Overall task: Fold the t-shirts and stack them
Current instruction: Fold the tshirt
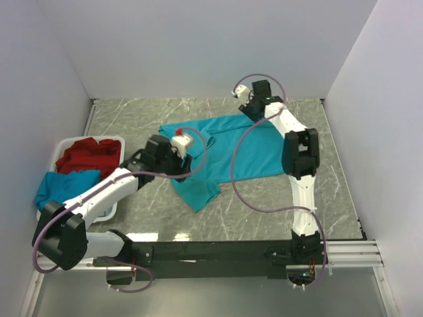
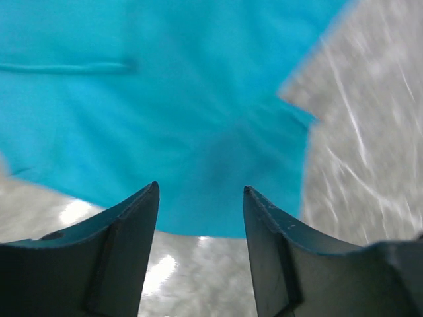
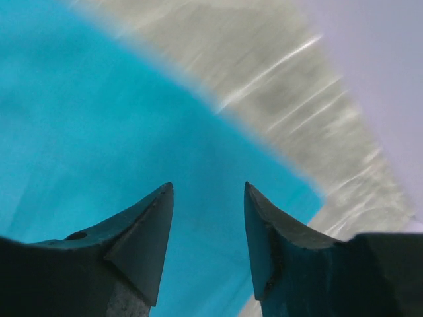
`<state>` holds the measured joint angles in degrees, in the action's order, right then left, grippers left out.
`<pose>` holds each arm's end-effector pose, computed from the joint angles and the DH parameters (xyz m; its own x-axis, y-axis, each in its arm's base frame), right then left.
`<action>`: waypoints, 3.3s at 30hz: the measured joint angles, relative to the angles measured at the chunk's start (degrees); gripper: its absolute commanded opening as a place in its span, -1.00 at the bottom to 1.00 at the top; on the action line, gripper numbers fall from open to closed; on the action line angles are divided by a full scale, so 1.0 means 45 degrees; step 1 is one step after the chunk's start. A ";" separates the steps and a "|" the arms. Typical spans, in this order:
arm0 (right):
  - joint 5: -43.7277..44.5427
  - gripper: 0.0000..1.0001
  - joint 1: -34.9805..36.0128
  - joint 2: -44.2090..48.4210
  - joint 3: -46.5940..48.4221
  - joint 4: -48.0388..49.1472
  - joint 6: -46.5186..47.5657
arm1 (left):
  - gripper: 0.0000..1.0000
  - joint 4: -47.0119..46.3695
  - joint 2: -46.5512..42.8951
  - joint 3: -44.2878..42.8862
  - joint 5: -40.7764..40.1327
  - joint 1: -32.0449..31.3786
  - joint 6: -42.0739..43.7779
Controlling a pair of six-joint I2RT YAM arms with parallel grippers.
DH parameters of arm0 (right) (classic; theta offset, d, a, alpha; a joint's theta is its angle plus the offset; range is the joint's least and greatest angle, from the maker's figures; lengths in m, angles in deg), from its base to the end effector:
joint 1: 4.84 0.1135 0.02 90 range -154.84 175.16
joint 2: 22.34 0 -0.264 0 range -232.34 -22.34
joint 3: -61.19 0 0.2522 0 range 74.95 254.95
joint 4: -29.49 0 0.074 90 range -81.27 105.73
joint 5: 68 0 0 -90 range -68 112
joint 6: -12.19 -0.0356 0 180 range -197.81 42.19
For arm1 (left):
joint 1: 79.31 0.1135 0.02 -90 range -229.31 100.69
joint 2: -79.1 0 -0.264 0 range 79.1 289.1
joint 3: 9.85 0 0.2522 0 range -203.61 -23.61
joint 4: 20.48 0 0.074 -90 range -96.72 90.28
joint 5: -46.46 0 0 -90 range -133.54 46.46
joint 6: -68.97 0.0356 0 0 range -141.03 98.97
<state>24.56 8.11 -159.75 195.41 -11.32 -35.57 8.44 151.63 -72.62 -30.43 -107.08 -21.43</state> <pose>0.5315 0.1206 0.2020 -0.3718 -0.7746 -0.5117 -0.5977 0.6215 -0.5065 0.2388 -0.1349 0.2547 -0.5572 0.2857 -0.7796 0.6066 0.7813 -0.1472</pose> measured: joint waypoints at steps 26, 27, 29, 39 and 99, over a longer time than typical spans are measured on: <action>-0.9379 -0.05 -0.4226 1.2201 -1.4620 -0.4988 0.7781 | -0.14 -0.0447 0.1331 0.2807 -0.3444 -0.7441 0.4172; -0.9452 -0.06 -0.4226 1.2220 -1.4625 -0.4935 0.7766 | -0.14 -0.0471 0.1389 0.2807 -0.3687 -0.7446 0.4211; -0.9534 -0.05 -0.4255 1.2220 -1.4630 -0.4843 0.7718 | -0.18 -0.0515 0.1627 0.2769 -0.3997 -0.7446 0.4294; -0.9534 -0.05 -0.4634 1.2225 -1.4702 -0.4760 0.7582 | -0.99 -0.0685 0.2283 0.2297 -0.4906 -0.7456 0.4546; -0.6329 -1.00 -0.5950 0.6717 -0.8451 -0.4745 0.8461 | -0.99 -0.0865 -0.0238 0.0049 -0.5119 -0.3721 0.4959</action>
<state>-3.92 -18.67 -129.52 157.38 -32.67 2.50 4.55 150.56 -72.40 -53.47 -123.82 0.88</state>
